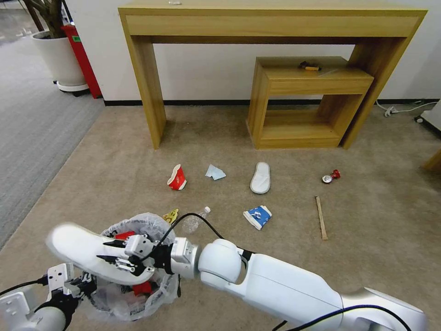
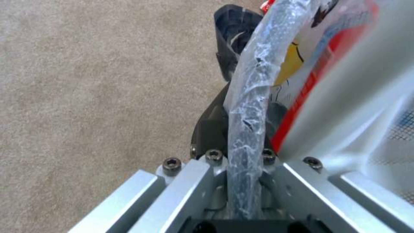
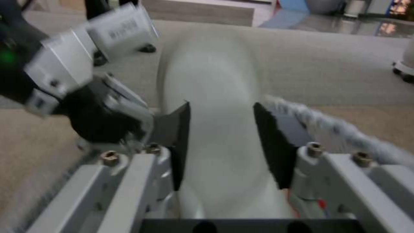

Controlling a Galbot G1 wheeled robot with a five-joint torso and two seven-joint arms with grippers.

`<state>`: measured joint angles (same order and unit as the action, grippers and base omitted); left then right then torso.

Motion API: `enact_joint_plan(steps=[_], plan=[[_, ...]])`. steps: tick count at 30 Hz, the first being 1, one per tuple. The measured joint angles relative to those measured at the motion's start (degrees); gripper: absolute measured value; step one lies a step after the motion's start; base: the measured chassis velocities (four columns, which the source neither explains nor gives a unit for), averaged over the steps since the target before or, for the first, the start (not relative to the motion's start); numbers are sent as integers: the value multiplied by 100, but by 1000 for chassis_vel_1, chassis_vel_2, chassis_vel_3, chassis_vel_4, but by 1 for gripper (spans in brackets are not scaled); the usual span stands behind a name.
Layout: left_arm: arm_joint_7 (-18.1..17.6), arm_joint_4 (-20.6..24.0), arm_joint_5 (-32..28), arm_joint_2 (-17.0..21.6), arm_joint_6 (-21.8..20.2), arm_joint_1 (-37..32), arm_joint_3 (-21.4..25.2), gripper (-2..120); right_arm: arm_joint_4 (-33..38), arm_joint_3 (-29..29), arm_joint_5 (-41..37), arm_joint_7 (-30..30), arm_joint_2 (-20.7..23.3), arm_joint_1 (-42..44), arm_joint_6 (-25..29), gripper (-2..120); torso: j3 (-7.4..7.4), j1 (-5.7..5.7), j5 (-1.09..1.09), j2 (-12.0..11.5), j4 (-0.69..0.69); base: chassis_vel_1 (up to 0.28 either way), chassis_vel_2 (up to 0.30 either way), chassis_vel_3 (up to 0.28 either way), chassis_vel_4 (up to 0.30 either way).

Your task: Pick up the trash bin and place the garbage on the floor into it.

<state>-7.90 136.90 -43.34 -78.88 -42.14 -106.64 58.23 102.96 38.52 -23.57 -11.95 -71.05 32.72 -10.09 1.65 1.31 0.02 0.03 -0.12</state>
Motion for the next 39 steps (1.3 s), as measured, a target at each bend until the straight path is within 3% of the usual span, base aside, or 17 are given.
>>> enact_joint_plan(steps=[4,7,8,15,17,20,21,24,25,28,29,31,39], plan=[[-2,4,-1,3,0,-10,16,0,44,-139,9,101,37,140,13,56,0,0,0,0,0,0,0,0,0],[-4,4,-7,7,0,-14,67,0,399,-563,-291,445,112,303,-129,75,0,0,0,0,1,0,0,0,0],[-4,4,-7,7,0,-14,67,0,399,-563,-291,445,112,303,-129,75,0,0,0,0,1,0,0,0,0],[45,-86,1,-24,0,-13,183,0,814,-1859,-509,1034,547,893,-470,98,0,0,1,0,1,0,0,0,0],[78,-105,24,-33,0,-12,204,0,845,-2101,-511,1126,702,1076,-488,99,0,0,1,1,2,0,0,0,0],[175,-266,100,-63,0,50,306,0,914,-3356,-483,1327,1358,2181,-370,100,0,0,2,0,-1,0,0,0,0],[175,-266,100,-63,0,50,306,0,914,-3356,-483,1327,1358,2181,-370,100,0,0,2,0,-1,0,0,0,0],[252,-448,132,-32,0,128,446,0,890,-4722,-452,894,1499,3150,-231,100,0,0,3,0,-1,0,0,0,0],[252,-448,132,-32,0,128,446,0,890,-4722,-452,894,1499,3150,-231,100,0,0,3,0,-1,0,0,0,0],[360,-605,133,-9,0,140,630,0,774,-5750,-435,593,1508,4015,-17,100,0,0,5,0,0,0,0,0,0],[360,-605,133,-9,0,140,630,0,774,-5750,-435,593,1508,4015,-17,100,0,0,5,0,0,0,0,0,0],[431,-675,118,-9,1,124,759,0,745,-6354,-426,405,1507,4502,153,100,-1,-1,-1,0,-1,0,0,0,0],[518,-685,105,-32,1,51,842,0,737,-6889,-390,279,1397,4941,398,100,-1,-1,0,0,0,0,0,0,0]])
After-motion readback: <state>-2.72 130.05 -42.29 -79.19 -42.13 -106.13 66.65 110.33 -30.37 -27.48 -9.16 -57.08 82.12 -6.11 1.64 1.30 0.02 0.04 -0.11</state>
